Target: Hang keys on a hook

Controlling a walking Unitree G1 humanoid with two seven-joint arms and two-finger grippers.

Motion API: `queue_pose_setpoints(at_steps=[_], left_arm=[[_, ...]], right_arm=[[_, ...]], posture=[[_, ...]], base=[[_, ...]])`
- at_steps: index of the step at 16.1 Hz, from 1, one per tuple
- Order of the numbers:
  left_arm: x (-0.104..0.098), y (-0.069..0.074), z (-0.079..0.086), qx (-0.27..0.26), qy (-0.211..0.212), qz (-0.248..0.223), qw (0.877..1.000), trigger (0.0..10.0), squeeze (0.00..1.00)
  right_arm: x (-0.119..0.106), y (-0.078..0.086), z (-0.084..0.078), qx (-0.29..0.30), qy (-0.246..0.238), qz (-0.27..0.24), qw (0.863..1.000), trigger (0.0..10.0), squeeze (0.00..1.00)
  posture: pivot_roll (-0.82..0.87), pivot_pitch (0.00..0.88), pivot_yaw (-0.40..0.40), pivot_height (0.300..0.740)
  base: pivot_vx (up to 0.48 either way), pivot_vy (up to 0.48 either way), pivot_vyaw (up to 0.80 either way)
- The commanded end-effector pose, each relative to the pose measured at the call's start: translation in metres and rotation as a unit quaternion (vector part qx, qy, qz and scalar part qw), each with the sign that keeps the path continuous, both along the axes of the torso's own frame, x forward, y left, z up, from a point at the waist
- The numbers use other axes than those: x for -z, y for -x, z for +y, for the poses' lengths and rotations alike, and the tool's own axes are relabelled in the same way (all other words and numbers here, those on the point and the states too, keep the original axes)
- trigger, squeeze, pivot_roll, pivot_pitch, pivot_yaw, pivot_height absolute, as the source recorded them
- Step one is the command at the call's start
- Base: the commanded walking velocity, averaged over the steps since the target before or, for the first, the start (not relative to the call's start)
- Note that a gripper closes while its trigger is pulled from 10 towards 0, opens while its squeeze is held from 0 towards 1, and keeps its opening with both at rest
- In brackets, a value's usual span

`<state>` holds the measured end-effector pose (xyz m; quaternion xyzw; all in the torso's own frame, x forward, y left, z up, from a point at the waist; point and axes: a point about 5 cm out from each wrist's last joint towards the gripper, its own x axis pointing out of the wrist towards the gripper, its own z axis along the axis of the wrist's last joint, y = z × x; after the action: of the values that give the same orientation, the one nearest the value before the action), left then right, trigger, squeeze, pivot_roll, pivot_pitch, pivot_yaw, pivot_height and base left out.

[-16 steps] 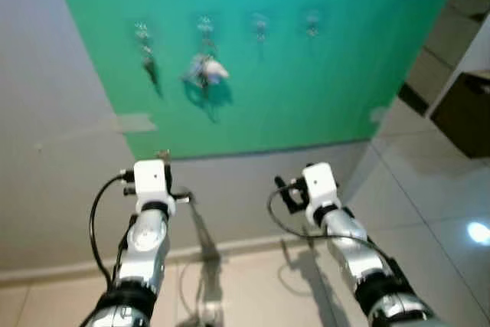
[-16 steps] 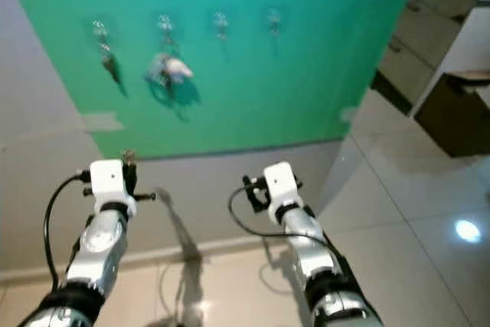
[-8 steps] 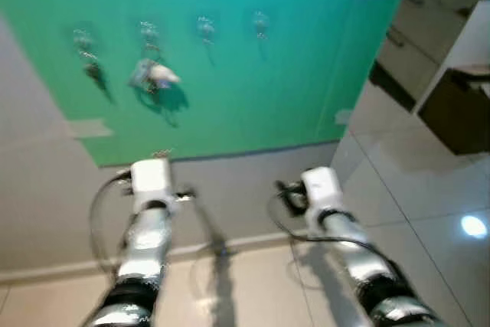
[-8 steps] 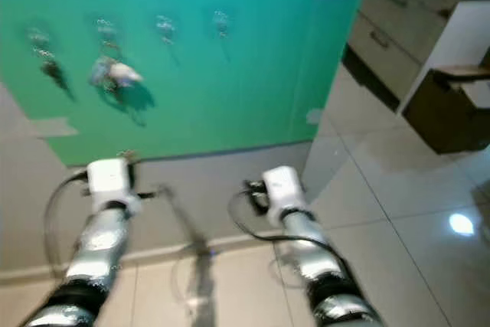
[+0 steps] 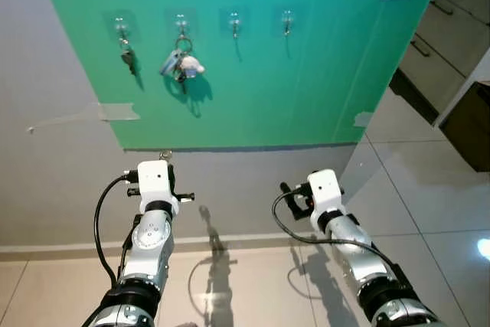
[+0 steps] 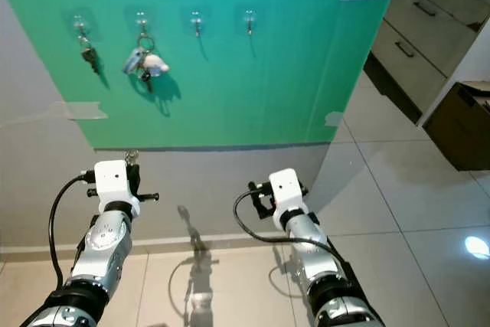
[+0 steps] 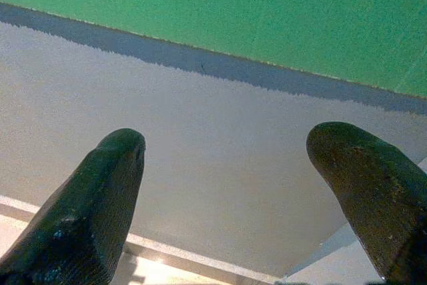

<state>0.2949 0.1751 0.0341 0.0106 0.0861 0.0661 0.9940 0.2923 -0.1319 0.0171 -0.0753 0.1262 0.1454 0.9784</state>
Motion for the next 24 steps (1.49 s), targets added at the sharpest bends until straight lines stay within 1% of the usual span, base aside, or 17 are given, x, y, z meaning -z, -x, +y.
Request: queue_pose_setpoints(at_steps=[1,2,3,5,7,9,10,12,13,16,21,24], left_arm=[[-0.0008,-0.0016,-0.0026,0.003,-0.002,-0.001,1.0,0.0,0.0],[-0.0012,-0.0017,-0.003,0.006,-0.003,-0.001,1.0,0.0,0.0],[-0.0014,-0.001,-0.0035,0.005,0.0,-0.003,1.0,0.0,0.0],[-0.001,0.0002,-0.0042,0.006,-0.001,-0.003,1.0,0.0,0.0],[-0.0018,-0.0005,-0.0035,0.01,-0.005,-0.001,1.0,0.0,0.0],[-0.0028,-0.0013,-0.0004,0.007,-0.009,-0.001,1.0,0.0,0.0],[-0.0036,-0.002,-0.0013,0.014,-0.012,-0.002,1.0,0.0,0.0],[-0.0038,-0.0025,-0.0019,0.015,-0.015,-0.001,1.0,0.0,0.0],[-0.0042,-0.0031,-0.0029,0.018,-0.009,-0.003,1.0,0.0,0.0],[-0.0033,-0.0041,-0.0039,0.019,-0.008,0.002,1.0,0.0,0.0],[-0.0051,-0.006,-0.0019,0.015,-0.01,0.0,1.0,0.0,0.0],[-0.0051,-0.0061,-0.0038,0.015,-0.009,-0.002,1.0,0.0,0.0]], right_arm=[[-0.0138,-0.012,-0.0048,0.011,-0.004,-0.024,1.0,10.0,0.0],[-0.0187,-0.016,-0.0059,0.014,-0.007,-0.031,0.999,10.0,0.0],[-0.0197,-0.0162,-0.0071,0.02,-0.012,-0.034,0.999,10.0,0.0],[-0.0176,-0.0132,-0.0061,0.014,-0.01,-0.033,0.999,10.0,0.0],[-0.0156,-0.0101,-0.0027,0.007,-0.01,-0.033,0.999,10.0,0.0],[-0.0165,-0.0086,0.0003,0.006,-0.02,-0.04,0.999,10.0,0.0],[-0.0152,-0.0078,0.0018,-0.002,-0.012,-0.038,0.999,10.0,0.0],[-0.0146,-0.0076,0.0024,-0.005,-0.009,-0.036,0.999,10.0,0.0],[-0.0152,-0.008,0.0017,-0.001,-0.009,-0.036,0.999,10.0,0.0],[-0.0152,-0.0093,-0.0007,0.009,-0.01,-0.034,0.999,10.0,0.0],[-0.0166,-0.0119,0.0017,0.008,-0.011,-0.032,0.999,10.0,0.0],[-0.0143,-0.011,-0.0014,0.008,-0.009,-0.026,1.0,10.0,0.0]], posture=[[-0.07,0.0,0.021,0.74],[-0.06,0.0,0.017,0.74],[-0.06,0.0,0.014,0.74],[-0.06,0.0,0.011,0.74],[-0.06,0.0,0.016,0.74],[-0.06,0.0,0.022,0.74],[-0.07,0.0,0.024,0.74],[-0.07,0.0,0.026,0.74],[-0.07,0.0,0.025,0.74],[-0.03,0.0,0.02,0.74],[-0.02,0.0,0.016,0.74],[-0.02,0.0,0.015,0.74]], base=[[0.0,0.0,0.0],[0.0,0.0,0.0],[0.0,0.0,0.0],[0.0,0.0,0.0],[0.379,0.0,0.0],[0.45,0.0,0.0],[0.472,0.0,0.0],[0.48,0.0,0.79],[0.48,0.0,0.0],[0.0,0.0,0.0],[0.0,0.0,0.0],[0.0,0.0,0.0]])
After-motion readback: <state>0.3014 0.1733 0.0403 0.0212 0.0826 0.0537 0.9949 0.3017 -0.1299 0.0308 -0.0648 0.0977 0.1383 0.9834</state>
